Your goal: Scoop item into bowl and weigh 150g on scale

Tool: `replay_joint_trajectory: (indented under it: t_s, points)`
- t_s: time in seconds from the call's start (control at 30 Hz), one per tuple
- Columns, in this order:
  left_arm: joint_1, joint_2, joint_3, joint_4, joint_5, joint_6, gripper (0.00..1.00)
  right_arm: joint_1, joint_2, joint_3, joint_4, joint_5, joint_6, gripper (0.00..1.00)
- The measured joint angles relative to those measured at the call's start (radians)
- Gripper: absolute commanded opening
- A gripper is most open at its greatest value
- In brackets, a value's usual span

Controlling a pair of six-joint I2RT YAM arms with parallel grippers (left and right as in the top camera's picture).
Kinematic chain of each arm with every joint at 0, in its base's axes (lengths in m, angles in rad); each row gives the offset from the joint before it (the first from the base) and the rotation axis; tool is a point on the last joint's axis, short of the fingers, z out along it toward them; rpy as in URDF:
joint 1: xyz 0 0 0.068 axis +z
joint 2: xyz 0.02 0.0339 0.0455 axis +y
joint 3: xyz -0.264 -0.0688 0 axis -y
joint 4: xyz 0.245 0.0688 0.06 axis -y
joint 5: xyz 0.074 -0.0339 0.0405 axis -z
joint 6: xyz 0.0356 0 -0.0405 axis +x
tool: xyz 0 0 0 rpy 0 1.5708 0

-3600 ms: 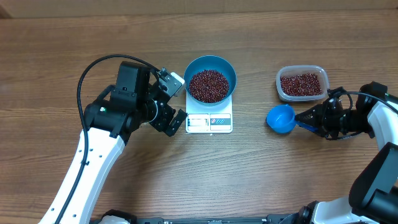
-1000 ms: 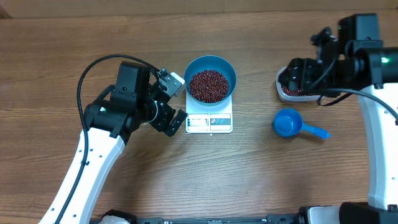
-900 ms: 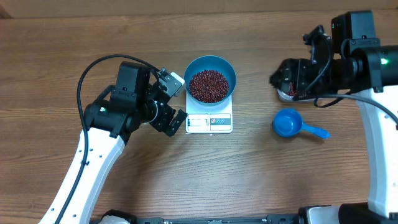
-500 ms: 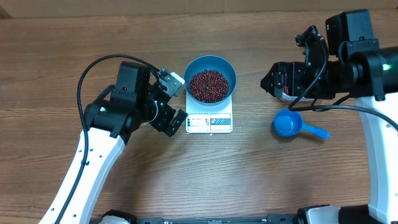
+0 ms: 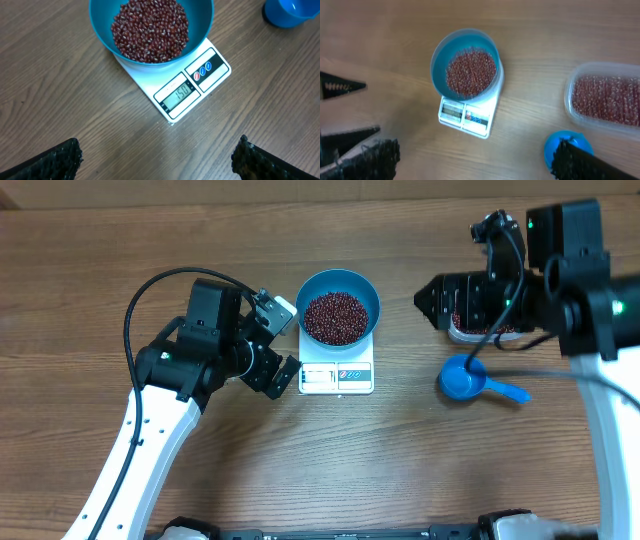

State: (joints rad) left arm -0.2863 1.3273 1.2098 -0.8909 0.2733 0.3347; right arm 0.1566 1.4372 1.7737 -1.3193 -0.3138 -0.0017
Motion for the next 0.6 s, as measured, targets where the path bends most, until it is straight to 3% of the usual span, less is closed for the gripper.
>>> replay_joint_trajectory:
  t_s: [0.2,0.37,0.6]
  points:
    - [0.0,0.0,-0.002,0.0,0.003,0.0,1.0,0.008,-0.357,-0.381,0.445,-0.001,-0.114,1.0]
    - [0.0,0.0,-0.003,0.0,0.003,-0.002,1.0,0.002,-0.613,-0.724,0.728,-0.002,-0.228,1.0]
    - [0.0,0.0,-0.004,0.001,0.003,-0.003,1.0,-0.079,-0.954,-1.201,1.063,-0.001,-0.274,1.0]
